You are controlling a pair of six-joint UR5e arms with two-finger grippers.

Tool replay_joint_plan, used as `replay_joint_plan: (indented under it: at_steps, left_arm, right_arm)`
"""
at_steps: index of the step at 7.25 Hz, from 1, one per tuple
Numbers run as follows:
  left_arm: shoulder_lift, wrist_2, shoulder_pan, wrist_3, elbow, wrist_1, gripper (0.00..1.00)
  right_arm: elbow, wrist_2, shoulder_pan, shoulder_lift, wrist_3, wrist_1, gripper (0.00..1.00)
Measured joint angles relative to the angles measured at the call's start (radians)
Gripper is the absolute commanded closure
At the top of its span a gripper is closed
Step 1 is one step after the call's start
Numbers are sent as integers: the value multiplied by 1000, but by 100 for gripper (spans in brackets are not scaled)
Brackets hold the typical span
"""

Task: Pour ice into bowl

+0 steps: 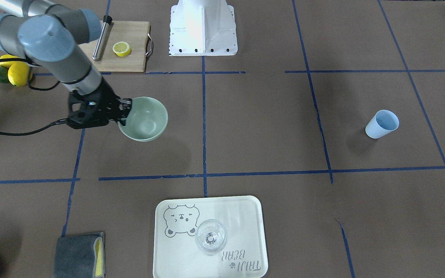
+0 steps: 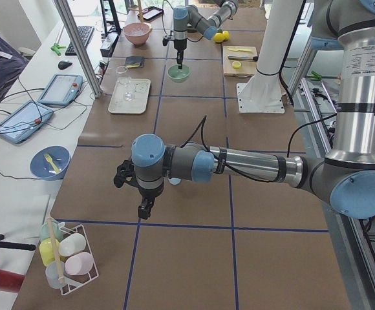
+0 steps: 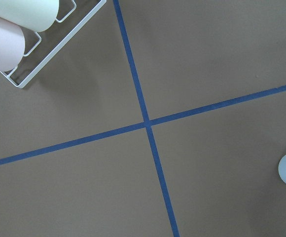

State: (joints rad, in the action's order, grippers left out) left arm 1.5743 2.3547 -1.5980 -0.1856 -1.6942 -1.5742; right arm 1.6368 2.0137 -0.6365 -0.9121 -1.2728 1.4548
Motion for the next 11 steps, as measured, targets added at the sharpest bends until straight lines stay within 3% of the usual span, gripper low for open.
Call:
replay_joint_plan:
  at_steps: [1, 3, 9, 10, 11]
  left_arm:
    - [1, 0, 1, 0, 1, -1, 0]
    - [1, 0, 1, 0, 4, -1, 0]
    - [-3, 0, 1, 0, 7, -1, 0]
    - [-4, 0, 1, 0, 7, -1, 0]
    - [-4, 0, 1, 0, 7, 0, 0]
  right_arm:
    - [-74, -59, 45, 53, -55, -48, 100]
    - [-133, -105, 97, 78, -120, -110, 100]
    - [-132, -118, 121, 55, -124, -119, 100]
    - [-129, -119, 121, 48, -123, -121, 67]
    - [-125, -120, 121, 43, -120, -122, 1]
